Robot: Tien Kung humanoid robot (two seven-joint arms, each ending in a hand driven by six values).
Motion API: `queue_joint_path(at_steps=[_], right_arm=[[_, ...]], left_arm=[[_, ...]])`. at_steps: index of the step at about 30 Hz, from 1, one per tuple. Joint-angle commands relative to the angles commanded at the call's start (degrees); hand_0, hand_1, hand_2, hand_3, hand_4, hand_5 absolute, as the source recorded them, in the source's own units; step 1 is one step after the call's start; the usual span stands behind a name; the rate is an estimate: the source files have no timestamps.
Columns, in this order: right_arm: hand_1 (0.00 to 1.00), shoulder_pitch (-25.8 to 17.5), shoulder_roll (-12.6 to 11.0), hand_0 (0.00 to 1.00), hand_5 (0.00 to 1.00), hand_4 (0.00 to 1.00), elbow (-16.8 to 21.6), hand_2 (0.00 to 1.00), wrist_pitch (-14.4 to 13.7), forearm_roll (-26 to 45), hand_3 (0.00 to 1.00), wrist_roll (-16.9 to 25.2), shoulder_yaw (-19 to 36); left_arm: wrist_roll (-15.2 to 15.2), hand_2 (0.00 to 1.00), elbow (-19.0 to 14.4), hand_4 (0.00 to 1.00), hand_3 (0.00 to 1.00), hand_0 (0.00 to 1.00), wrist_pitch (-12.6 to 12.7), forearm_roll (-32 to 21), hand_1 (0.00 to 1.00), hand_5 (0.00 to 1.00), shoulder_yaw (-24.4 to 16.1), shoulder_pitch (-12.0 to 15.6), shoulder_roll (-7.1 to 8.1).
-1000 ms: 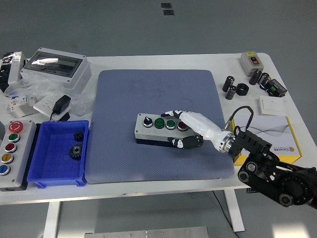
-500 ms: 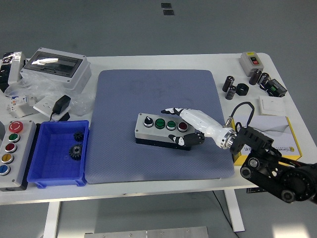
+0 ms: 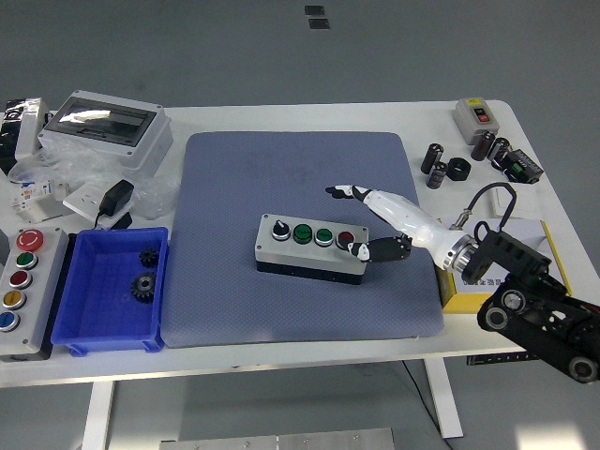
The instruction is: Pick up the button,place it on the desk,press the button,press the button
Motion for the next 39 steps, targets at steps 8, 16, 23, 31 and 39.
queue_joint_path(at_steps=[8, 16, 23, 31, 39], right_arm=[[0.922, 2.99, -6.07, 0.968, 0.002, 0.673, 12.71, 0.944, 16.52, 5.43, 0.989, -15.62, 10.61], [0.332, 8.84, -4.79, 0.158, 0.157, 0.344, 15.76, 0.460, 32.18, 7.81, 0.785, -27.51, 8.43], [0.194, 9.57, -3.92, 0.047, 0.116, 0.246, 14.29, 0.291, 40.74, 8.08, 0.781, -31.35, 7.49], [0.149, 10.13, -1.47, 0.006, 0.085, 0.219, 10.25, 0.267, 40.58, 7.77, 0.796, -30.75, 6.12], [0.140, 10.58, 0.49, 0.002, 0.092, 0.217, 7.33, 0.260, 39.12, 7.38, 0.800, -29.95, 6.03]], left_arm=[[0.08, 0.502, 0.00, 0.585, 0.593, 0.612, 0.05, 0.22, 0.450, 0.198, -0.34, 0.10, 0.12], [0.16, 0.503, 0.00, 0.581, 0.591, 0.611, 0.01, -0.34, 0.451, 0.195, 0.13, -0.26, 0.23], [0.34, 0.502, 0.00, 0.581, 0.591, 0.611, 0.05, -0.29, 0.451, 0.196, 0.09, -0.25, 0.34], [0.27, 0.502, 0.00, 0.582, 0.591, 0.611, -0.04, 0.06, 0.451, 0.194, 0.06, -0.31, 0.38], [0.27, 0.502, 0.00, 0.582, 0.591, 0.611, -0.05, 0.15, 0.451, 0.194, 0.04, -0.35, 0.34]])
